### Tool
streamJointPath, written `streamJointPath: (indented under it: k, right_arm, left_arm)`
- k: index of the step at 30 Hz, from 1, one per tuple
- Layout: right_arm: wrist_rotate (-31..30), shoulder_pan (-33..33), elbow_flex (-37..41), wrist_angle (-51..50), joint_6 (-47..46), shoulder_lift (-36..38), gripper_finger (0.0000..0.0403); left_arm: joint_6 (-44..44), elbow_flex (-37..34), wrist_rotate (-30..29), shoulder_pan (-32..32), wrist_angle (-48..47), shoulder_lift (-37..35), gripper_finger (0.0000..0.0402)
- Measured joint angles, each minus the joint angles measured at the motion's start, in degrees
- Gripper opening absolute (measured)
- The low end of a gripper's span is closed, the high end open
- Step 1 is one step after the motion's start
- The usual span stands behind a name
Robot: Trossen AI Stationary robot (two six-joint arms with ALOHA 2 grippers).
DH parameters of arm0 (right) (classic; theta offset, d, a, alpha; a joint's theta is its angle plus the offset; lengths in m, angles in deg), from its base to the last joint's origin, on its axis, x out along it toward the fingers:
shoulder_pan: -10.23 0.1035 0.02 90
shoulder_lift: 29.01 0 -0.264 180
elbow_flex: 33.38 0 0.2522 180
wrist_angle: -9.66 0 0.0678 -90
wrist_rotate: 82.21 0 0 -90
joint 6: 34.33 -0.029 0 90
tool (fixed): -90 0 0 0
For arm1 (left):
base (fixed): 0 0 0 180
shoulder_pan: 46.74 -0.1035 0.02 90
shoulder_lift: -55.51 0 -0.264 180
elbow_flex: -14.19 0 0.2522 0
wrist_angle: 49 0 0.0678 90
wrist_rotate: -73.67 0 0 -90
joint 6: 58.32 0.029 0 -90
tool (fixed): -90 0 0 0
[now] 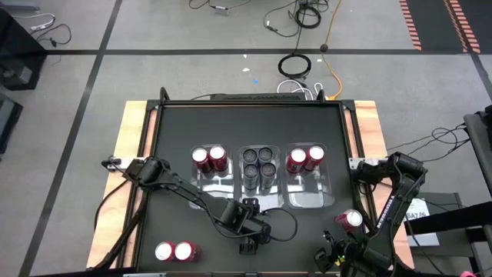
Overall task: Sort soda cans
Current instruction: Put the left red soda can into the left transparent bin
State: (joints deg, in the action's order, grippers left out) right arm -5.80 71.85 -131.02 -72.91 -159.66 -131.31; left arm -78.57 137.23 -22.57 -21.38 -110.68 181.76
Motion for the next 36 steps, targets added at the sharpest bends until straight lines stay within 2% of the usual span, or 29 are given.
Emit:
streamJointPath:
  k: [11,20,36]
  right_arm:
    - [0.00,0.00,0.00,-0.01,0.00,0.00,0.0338]
    - [0.02,0.00,0.00,-0.01,-0.01,0.00,0.0338]
    - [0.02,0.00,0.00,-0.03,-0.17,0.00,0.0338]
  left_arm:
    - [0.09,0.00,-0.03,-0.09,-0.07,0.00,0.0388]
    - [-0.28,0.02,-0.07,-0.13,-1.06,0.00,0.0314]
    - [1.09,8.04,-0.87,-0.01,-10.60,0.00,0.0324]
